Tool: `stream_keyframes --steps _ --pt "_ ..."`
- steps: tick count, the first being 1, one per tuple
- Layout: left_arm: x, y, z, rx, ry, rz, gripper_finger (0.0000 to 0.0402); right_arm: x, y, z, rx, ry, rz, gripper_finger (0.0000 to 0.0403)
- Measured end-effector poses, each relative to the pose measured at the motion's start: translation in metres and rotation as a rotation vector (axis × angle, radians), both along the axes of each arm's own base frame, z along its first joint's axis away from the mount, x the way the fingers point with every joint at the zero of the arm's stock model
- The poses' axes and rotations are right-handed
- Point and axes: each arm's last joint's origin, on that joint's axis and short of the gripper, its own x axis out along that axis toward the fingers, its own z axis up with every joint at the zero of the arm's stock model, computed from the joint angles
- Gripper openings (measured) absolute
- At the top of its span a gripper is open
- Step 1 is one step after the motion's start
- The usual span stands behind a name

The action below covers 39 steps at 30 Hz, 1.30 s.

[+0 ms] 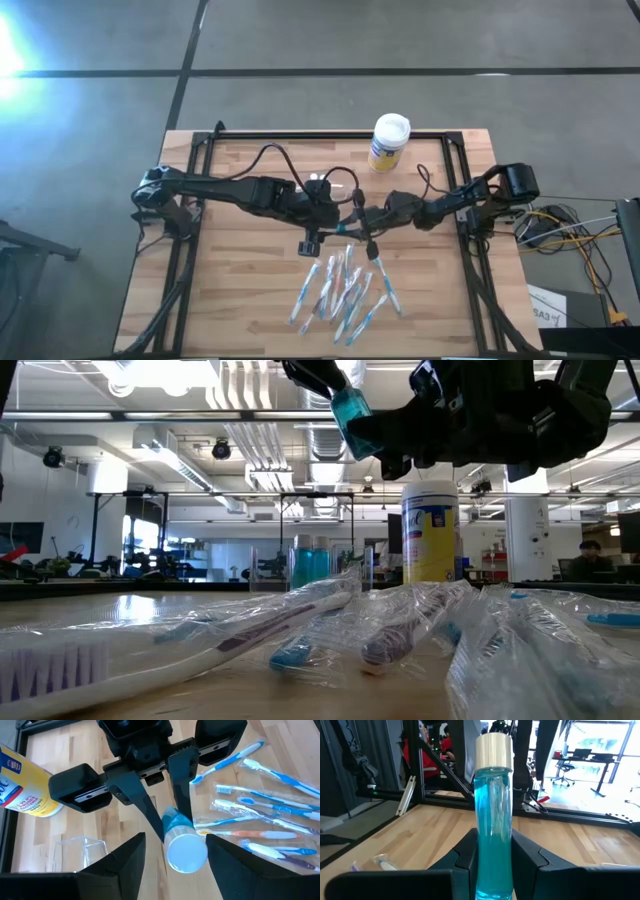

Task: Pick & Place toothbrushing station
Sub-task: Put the blue mouthwash into the transparent organizer

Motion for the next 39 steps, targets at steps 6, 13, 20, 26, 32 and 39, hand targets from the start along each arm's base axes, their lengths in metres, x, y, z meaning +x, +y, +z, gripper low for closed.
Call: stream_keyframes --steps 6,13,20,26,32,39 --pt "0.0 0.0008 -0.0001 0.007 -0.003 0.028 0.0189 0.0 -0.0002 -0.0007 -0.002 0.007 -0.001 0.0073" --pt "-0.0003 0.0006 -0.0011 0.01 0.004 0.026 0.0127 0.0 -0.0011 -0.0007 -0.002 0.007 -0.006 0.0073" --pt "0.0018 0.0005 -0.0058 0.043 0.025 -0.002 0.0097 0.0011 -0.0011 -0.0018 -0.007 0.022 -0.008 0.0073" --pt "0.0016 0.0012 -0.0069 0.063 0.034 -0.007 0.0097 0.0014 -0.0025 -0.0039 -0.012 0.046 -0.05 0.0078" --pt "0.0011 0.0018 -0.0047 0.073 0.03 0.004 0.0097 0.0018 -0.0043 -0.0058 -0.009 0.074 -0.12 0.0136" --pt "-0.0001 0.0018 -0.0049 0.064 0.035 0.011 0.0097 0.0016 -0.0053 -0.0066 -0.009 0.079 -0.146 0.0199"
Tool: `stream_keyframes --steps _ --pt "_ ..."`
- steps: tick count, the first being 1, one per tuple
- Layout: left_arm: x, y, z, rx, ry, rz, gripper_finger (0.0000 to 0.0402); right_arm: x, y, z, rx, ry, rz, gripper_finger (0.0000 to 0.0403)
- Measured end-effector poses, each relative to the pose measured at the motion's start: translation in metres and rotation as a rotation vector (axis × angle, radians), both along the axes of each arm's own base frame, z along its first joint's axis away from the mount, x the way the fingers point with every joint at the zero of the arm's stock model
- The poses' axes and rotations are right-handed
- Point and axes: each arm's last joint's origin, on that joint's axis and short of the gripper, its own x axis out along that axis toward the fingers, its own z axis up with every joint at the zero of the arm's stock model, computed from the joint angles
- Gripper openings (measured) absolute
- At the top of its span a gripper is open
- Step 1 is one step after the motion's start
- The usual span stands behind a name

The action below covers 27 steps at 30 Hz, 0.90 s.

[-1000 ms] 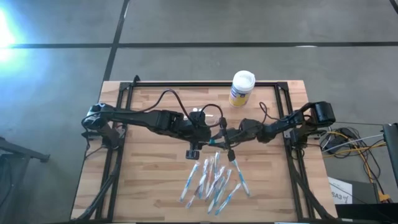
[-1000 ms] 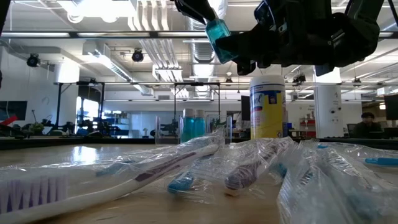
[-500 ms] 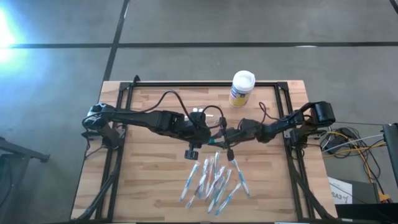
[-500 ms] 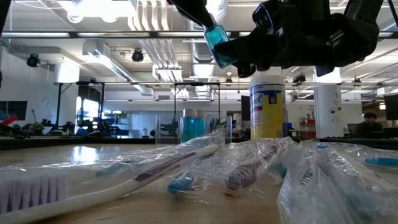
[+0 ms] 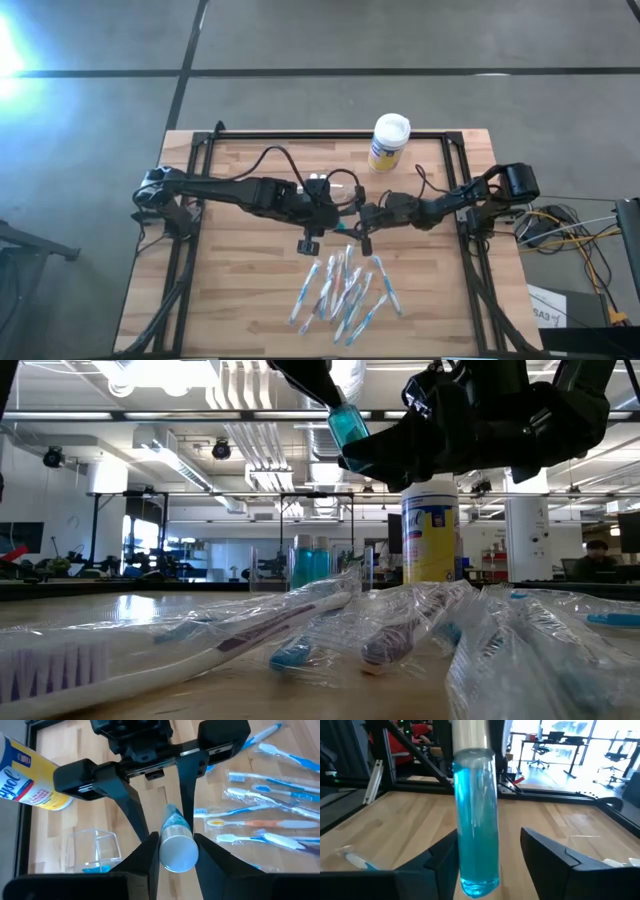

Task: Pick & Place toothbrushing station
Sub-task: Put the blue mouthwash into the transparent organizer

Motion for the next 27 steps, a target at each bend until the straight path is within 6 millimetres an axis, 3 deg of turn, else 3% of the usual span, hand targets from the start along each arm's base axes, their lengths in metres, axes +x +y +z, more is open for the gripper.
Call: stream_keyframes --steps 9,16,22,27 --pt "-0.011 0.005 0.023 0.011 -0.042 0.025 0.0097 -0.001 -0.004 -0.008 0.003 0.086 -0.095 0.0209" --pt "-0.024 0.034 0.043 -0.013 -0.006 0.159 0.0097 -0.001 -0.004 -0.009 0.018 0.088 -0.103 0.0209" --pt "-0.029 0.067 0.039 0.0 0.049 0.266 0.0097 -0.002 -0.004 -0.013 0.012 0.135 -0.103 0.0209" --pt "-0.028 0.08 0.026 0.111 0.118 0.163 0.0097 -0.003 -0.004 -0.016 0.005 0.165 -0.099 0.0209"
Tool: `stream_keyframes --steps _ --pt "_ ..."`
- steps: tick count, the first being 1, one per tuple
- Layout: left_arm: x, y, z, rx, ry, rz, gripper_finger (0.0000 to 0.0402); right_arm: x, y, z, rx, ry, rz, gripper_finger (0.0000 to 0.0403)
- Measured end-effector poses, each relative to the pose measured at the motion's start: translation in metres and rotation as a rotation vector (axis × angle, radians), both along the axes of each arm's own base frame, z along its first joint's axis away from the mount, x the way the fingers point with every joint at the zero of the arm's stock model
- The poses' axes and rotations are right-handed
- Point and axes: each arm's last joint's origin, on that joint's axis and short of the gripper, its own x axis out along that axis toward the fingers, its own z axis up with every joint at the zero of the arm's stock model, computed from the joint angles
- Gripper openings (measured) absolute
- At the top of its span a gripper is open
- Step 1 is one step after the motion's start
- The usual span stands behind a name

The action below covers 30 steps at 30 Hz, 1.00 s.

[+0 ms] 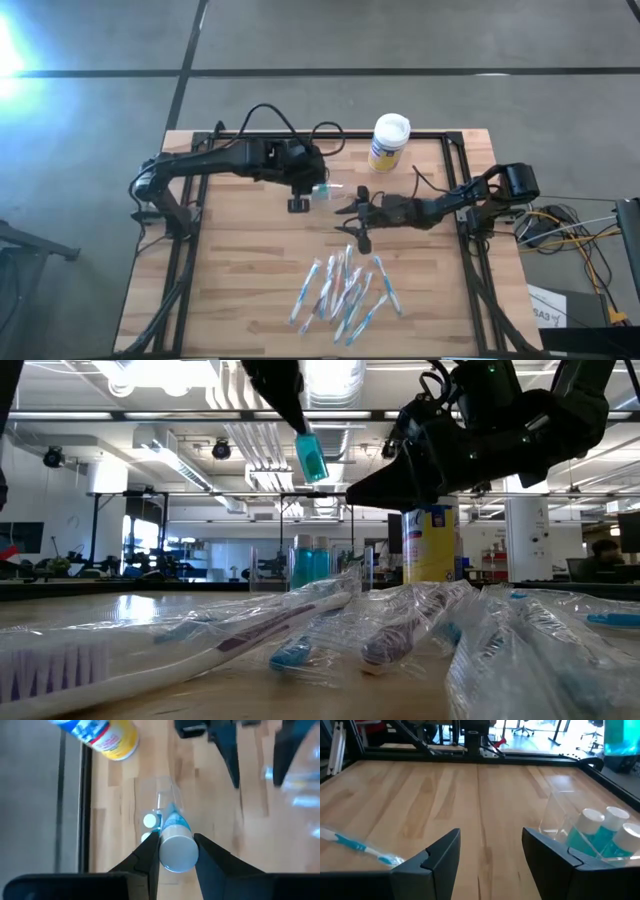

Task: Pick & Place toothbrushing station
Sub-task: Put the blue mouthwash into the transparent organizer

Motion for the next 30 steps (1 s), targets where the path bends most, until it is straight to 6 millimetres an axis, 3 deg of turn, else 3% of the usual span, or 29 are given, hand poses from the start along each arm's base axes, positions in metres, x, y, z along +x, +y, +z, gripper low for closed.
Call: stream_keyframes --steps 7,12,23,30 --pt "0.002 0.001 -0.008 0.106 0.079 -0.288 0.0097 -0.001 0.002 -0.005 0.041 0.049 0.048 0.0209" --pt "0.005 0.002 -0.009 0.169 0.099 -0.396 0.0097 -0.002 0.005 -0.004 0.079 0.048 0.158 0.0209" --pt "0.015 0.031 -0.051 0.172 0.178 -0.443 0.0097 0.002 0.01 0.003 0.125 0.016 0.175 0.0209" --pt "0.015 0.041 -0.057 0.17 0.17 -0.426 0.0097 0.002 0.011 0.003 0.12 0.017 0.183 0.0209"
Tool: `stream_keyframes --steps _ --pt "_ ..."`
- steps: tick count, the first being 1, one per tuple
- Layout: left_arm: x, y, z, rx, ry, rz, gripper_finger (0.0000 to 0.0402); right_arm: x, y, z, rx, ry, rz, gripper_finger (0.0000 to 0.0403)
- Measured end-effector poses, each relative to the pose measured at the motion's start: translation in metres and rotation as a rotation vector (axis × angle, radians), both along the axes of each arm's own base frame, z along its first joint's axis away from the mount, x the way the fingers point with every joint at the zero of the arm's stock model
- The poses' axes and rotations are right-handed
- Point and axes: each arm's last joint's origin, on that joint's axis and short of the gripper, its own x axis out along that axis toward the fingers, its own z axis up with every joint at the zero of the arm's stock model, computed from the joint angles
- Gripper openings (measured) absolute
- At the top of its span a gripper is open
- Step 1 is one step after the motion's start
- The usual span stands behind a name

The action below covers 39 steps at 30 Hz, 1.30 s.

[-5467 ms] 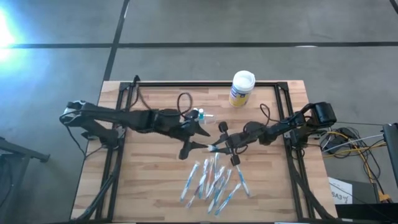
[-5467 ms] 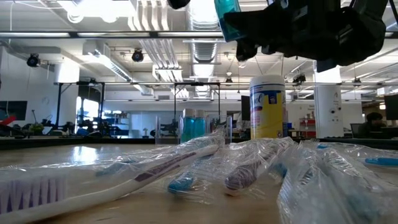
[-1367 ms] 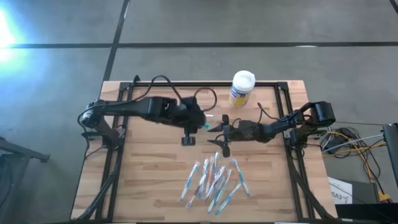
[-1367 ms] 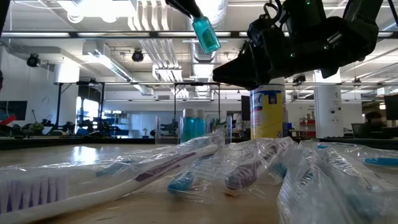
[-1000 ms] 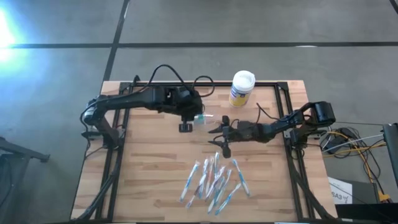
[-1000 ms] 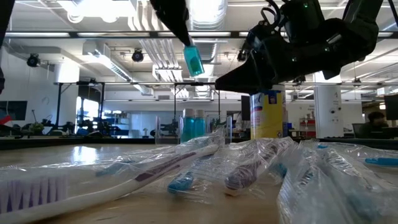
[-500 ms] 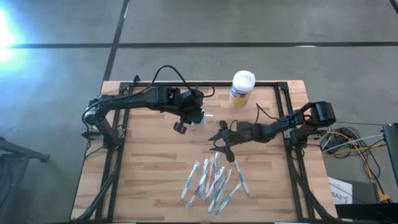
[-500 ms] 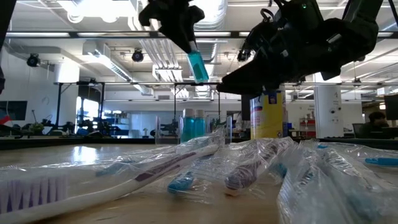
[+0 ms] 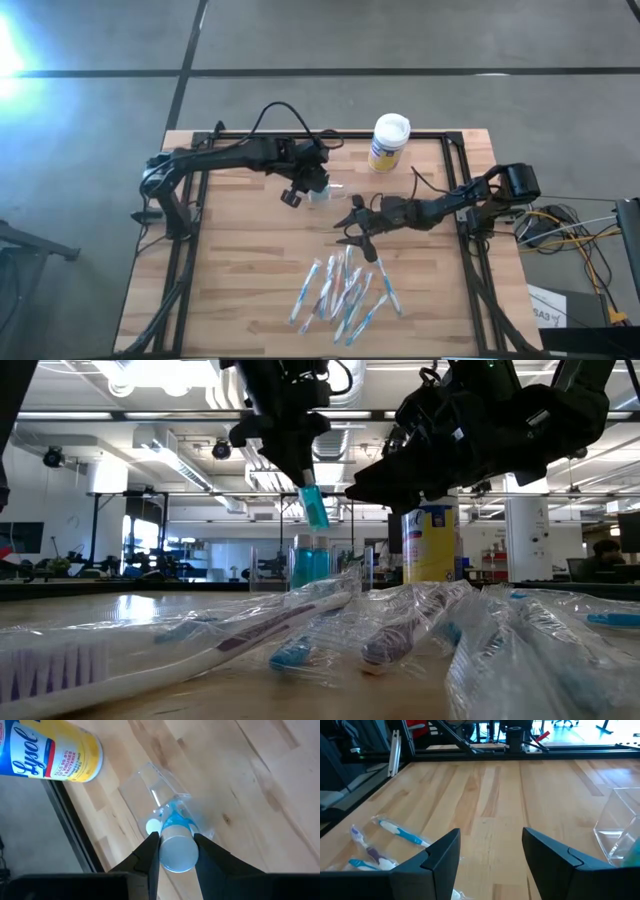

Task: Pick & Place toothbrushing station
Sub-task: Put the blue mouthwash into the transparent organizer

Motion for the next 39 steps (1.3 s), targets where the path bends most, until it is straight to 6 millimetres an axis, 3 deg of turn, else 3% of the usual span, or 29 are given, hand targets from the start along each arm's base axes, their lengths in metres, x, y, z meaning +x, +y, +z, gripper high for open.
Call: stream_keyframes --steps 20,29,39 --pt "0.0 0.013 -0.004 -0.017 -0.015 -0.022 0.0097 0.0 0.0 0.0 -0.025 -0.006 0.007 0.0209" --pt "0.018 0.019 -0.034 -0.004 0.08 -0.039 0.0097 0.0 0.0 0.0 -0.042 -0.009 0.013 0.0209" --pt "0.032 0.026 -0.055 -0.004 0.132 -0.039 0.0097 0.0 0.0 0.0 -0.046 -0.01 0.014 0.0209"
